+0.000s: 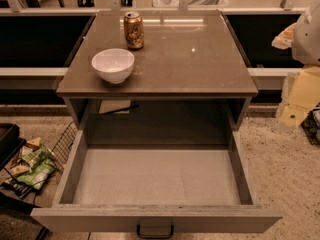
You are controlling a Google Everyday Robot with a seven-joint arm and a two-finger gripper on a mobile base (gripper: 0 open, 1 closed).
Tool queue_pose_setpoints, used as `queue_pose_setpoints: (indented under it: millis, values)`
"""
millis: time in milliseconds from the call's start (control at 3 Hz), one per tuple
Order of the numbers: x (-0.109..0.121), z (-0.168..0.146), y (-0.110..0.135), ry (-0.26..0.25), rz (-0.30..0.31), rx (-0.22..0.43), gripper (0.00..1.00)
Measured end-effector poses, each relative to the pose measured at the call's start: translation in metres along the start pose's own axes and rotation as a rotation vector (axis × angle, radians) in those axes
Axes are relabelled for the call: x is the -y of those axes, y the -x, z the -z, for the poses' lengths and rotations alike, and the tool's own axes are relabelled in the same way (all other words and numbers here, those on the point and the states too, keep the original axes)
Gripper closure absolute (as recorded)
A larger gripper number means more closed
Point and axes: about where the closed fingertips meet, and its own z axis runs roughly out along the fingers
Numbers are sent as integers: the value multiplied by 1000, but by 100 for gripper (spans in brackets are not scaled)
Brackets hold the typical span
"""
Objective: Place orange can into top drawer
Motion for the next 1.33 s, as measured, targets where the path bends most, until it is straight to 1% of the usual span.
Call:
queue_pose_setpoints:
  millis: [333, 667, 1000, 1333]
  values:
    - [0, 0, 0, 0, 0, 0, 0]
    - [3, -2, -3, -15, -25, 25, 0]
    - [38, -24, 3, -62, -67, 151, 0]
    - [96, -51, 20, -127, -152, 341, 0]
